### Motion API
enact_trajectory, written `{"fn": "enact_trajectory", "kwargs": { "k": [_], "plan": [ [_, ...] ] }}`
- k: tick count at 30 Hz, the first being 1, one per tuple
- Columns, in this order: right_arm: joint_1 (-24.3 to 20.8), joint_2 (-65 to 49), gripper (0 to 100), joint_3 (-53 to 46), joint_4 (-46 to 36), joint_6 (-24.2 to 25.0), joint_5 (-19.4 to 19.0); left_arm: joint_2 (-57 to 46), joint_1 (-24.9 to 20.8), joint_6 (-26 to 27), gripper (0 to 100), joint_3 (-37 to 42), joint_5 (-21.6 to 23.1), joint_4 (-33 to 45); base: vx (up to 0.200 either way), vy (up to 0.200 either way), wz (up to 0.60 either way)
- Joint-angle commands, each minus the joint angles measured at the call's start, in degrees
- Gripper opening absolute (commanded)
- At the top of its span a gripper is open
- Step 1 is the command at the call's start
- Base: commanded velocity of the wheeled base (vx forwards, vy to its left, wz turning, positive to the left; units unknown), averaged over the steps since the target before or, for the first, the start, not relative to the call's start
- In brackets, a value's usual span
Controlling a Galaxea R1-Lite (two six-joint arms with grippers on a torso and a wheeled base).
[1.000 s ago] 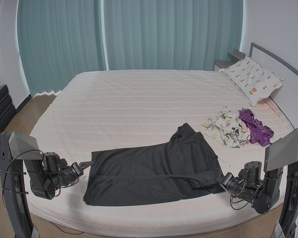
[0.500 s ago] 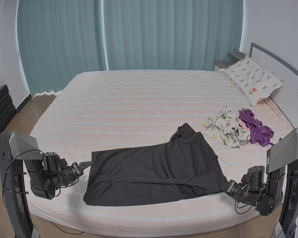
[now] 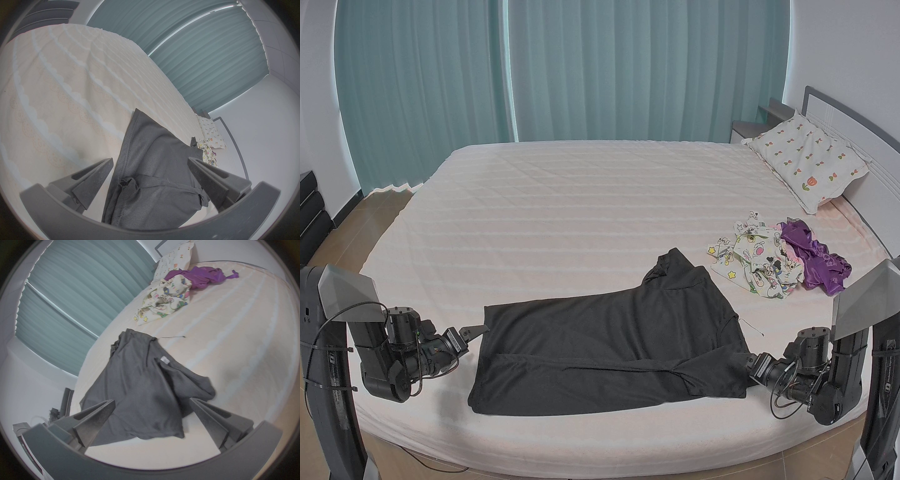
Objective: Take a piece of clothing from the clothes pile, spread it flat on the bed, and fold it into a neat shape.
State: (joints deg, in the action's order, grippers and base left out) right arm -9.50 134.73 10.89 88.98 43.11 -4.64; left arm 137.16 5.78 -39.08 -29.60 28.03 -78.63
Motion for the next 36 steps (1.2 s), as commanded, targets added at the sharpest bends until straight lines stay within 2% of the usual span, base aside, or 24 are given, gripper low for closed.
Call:
{"fn": "enact_trajectory", "kwargs": {
  "k": [1,6,13,18,31,32,36],
  "plan": [
    [0.88,2.2,100,4.85,0.58,0.05,-3.35,0.04,0.02,-0.03,100,0.07,0.01,-0.03,0.0,0.0,0.0],
    [1.85,4.58,100,10.91,0.41,-0.13,-7.48,0.04,0.02,0.06,100,0.07,-0.08,-0.03,0.0,0.0,0.0],
    [3.26,6.33,100,13.37,-1.79,-4.61,-8.19,0.13,-0.07,0.15,100,0.07,-0.08,-0.03,0.0,0.0,0.0],
    [4.57,6.95,100,13.72,-1.7,-4.79,-8.89,0.3,-0.07,0.41,100,0.07,-0.08,-0.03,0.0,0.0,0.0],
    [4.22,10.99,100,17.5,0.58,-4.96,-8.71,0.39,-0.15,0.85,100,0.16,-0.16,-0.03,0.0,0.0,0.0],
    [4.4,10.99,0,18.12,0.58,-4.96,-8.63,0.39,-0.15,0.85,100,0.16,-0.16,-0.03,0.0,0.0,0.0],
    [5.45,10.82,0,19.0,0.58,-4.79,-8.54,0.39,-0.15,0.85,100,0.16,-0.16,-0.03,0.0,0.0,0.0]
  ]
}}
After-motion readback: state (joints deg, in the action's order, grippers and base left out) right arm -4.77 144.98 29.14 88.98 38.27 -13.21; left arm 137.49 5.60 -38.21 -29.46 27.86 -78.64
